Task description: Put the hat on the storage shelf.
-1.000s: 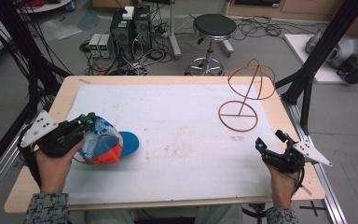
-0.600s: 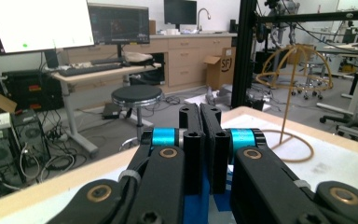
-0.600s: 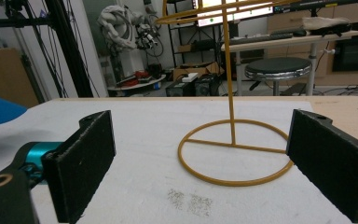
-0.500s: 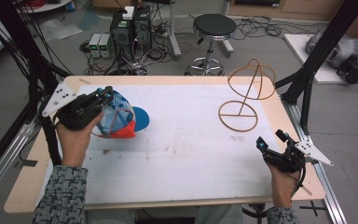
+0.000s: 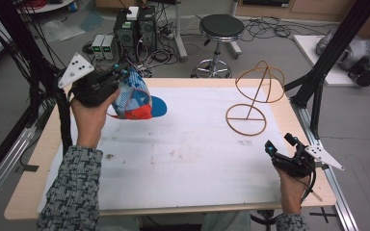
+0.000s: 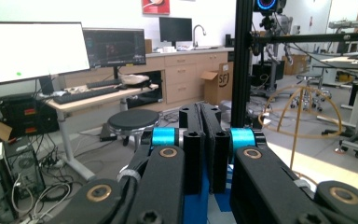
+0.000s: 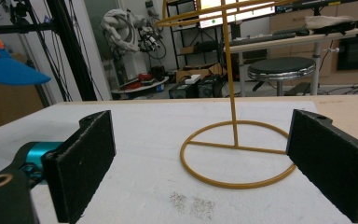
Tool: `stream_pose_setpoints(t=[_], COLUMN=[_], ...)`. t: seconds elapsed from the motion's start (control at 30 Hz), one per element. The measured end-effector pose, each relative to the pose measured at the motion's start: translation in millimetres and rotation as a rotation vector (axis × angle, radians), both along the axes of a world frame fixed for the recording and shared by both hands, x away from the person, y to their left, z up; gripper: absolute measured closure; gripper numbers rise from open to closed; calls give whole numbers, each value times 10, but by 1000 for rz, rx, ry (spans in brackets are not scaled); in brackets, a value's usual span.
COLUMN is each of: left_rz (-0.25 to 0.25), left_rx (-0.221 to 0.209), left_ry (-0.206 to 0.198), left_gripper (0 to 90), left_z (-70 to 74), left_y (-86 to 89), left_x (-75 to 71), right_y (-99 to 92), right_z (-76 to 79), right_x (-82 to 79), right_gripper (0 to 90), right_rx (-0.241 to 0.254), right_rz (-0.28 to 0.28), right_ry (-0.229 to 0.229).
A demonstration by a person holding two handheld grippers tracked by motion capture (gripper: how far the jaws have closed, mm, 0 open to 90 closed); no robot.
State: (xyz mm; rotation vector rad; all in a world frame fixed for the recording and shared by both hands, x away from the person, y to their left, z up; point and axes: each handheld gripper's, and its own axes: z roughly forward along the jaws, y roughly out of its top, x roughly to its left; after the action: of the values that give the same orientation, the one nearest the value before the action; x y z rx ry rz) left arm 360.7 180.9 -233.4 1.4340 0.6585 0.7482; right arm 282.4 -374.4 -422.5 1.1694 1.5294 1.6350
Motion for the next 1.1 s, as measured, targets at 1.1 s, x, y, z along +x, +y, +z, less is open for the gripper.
stream_pose_setpoints(t=[1.1], left_rz=[-108], left_rx=[-53], left_ry=[-97], left_gripper=[875], left_z=[831], left_y=[-1105], left_x=[763], right_y=[-117], right_z=[-54], right_x=[-119], right_gripper=[71], right_rx=[32], right_rz=[18], right_ry=[15])
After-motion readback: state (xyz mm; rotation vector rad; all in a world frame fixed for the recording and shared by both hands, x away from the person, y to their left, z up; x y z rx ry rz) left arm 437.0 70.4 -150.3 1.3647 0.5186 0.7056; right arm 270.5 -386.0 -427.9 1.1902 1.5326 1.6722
